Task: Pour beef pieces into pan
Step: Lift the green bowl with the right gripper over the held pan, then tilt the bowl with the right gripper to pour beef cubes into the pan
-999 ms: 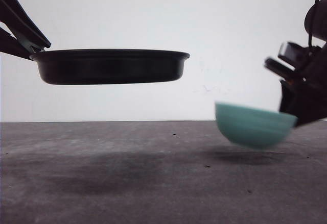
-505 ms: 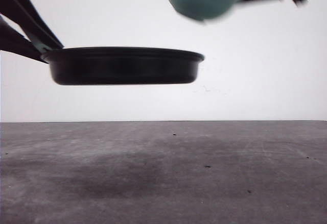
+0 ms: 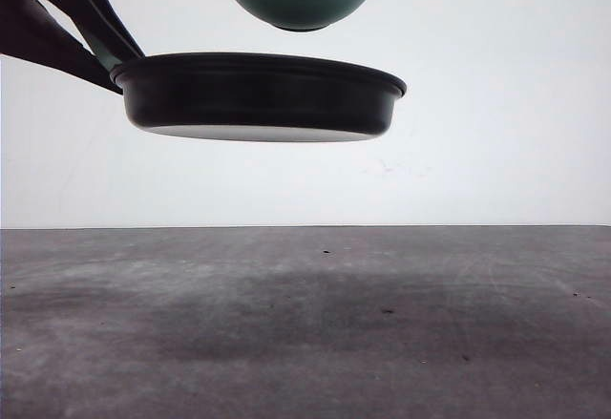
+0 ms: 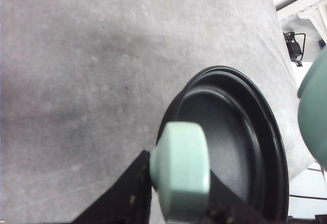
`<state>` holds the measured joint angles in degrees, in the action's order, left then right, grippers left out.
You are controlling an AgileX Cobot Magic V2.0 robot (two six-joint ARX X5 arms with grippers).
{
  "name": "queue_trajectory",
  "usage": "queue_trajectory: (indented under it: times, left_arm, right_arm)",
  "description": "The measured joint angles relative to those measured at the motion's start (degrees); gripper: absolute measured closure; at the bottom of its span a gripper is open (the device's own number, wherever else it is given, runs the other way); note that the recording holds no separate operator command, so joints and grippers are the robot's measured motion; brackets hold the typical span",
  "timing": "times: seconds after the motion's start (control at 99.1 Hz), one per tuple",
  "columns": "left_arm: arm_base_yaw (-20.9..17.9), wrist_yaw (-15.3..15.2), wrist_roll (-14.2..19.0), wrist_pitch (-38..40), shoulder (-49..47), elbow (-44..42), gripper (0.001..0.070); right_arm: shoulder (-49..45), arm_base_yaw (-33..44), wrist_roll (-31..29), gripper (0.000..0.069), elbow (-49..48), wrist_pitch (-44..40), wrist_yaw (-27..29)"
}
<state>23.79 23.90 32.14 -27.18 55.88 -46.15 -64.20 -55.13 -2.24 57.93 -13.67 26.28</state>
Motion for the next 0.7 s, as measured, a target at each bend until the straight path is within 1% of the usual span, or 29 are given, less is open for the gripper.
queue_trajectory:
  times: [0.151, 0.252, 0.494, 0.616, 0.696]
  left_arm:
    - [0.00, -0.15, -0.02, -0.02, 0.00, -0.96, 0.0649]
    - [0.00, -0.15, -0.02, -0.26, 0.11, -1.57, 0.0649]
    - [0.02, -0.22, -0.31, -0.94, 0.35, -1.68, 0.0649]
    - [0.02, -0.33, -0.90, -0.94, 0.35, -1.68, 0.0649]
    - [0.02, -0.48, -1.07, -0.96, 0.37, -1.68, 0.0649]
  right_arm:
    - [-0.15, -3.10, 5.51, 0.0674, 0.00, 1.64, 10.78]
    - [-0.42, -4.26, 9.25, 0.0674, 0.00, 4.48, 15.30]
    - [-1.18, -7.50, 22.03, 0.0674, 0.00, 12.76, 17.20]
    - [-2.60, -8.63, 28.44, 0.0674, 0.00, 14.49, 18.27]
    - [-3.72, -9.29, 31.65, 0.0674, 0.00, 14.58, 18.53]
